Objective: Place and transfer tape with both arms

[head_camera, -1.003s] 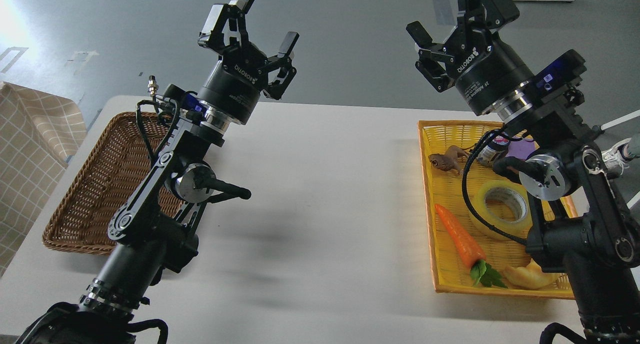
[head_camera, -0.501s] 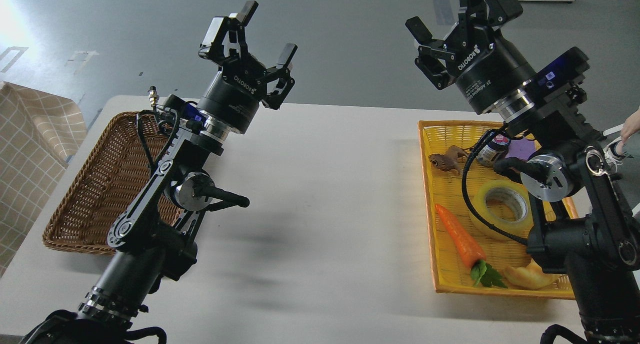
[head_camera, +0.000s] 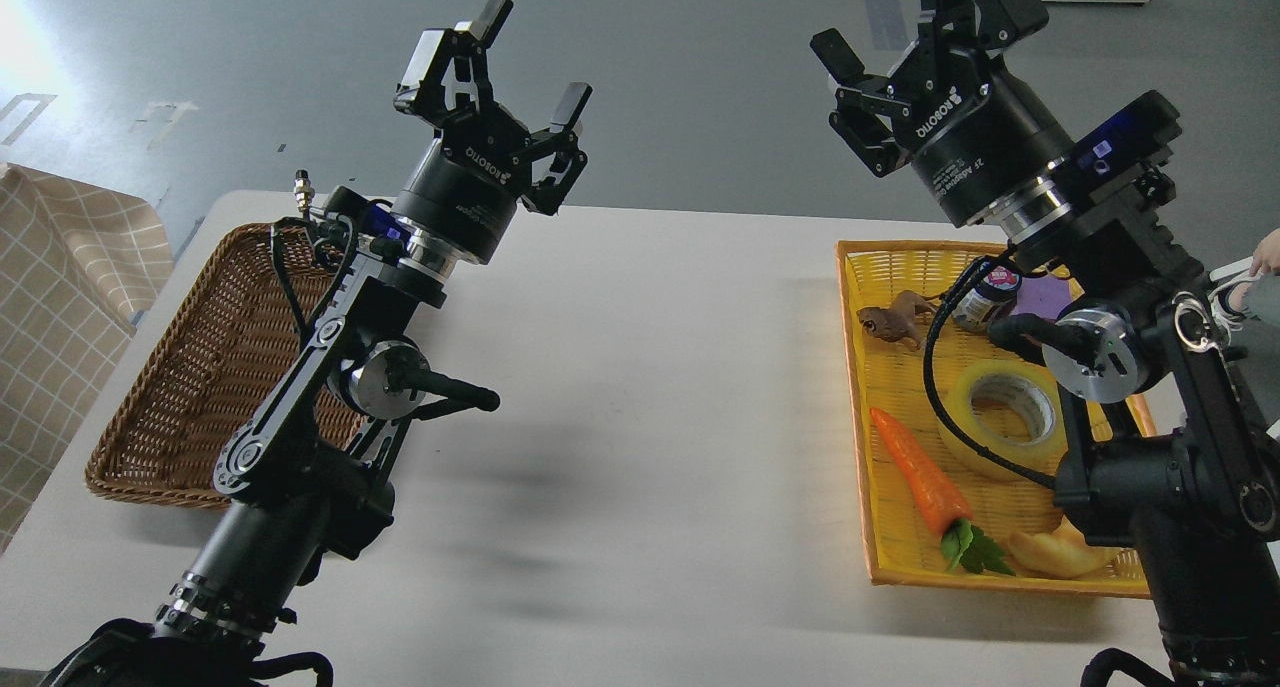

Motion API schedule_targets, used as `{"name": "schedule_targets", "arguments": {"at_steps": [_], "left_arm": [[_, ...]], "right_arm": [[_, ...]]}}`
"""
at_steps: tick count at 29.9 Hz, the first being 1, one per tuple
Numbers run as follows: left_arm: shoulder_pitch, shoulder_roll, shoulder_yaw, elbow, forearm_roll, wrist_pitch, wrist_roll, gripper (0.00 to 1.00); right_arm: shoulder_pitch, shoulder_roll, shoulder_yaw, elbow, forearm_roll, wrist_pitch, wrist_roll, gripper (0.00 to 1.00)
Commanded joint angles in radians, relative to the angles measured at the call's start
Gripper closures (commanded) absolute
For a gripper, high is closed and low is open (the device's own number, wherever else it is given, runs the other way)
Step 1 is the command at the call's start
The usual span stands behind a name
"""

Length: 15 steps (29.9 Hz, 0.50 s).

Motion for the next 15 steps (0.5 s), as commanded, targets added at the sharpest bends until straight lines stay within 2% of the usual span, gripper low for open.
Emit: {"name": "schedule_targets", "arguments": {"at_steps": [1, 15], "left_arm": [[-0.001, 0.000, 0.000, 0.000, 0.000, 0.004, 0.000, 0.02], [-0.006, 0.000, -0.001, 0.000, 0.000, 0.004, -0.001, 0.02]], "right_arm": [[-0.001, 0.000, 0.000, 0.000, -0.001, 0.000, 0.000, 0.00], [-0.001, 0.000, 0.000, -0.001, -0.001, 0.000, 0.000, 0.00]]}}
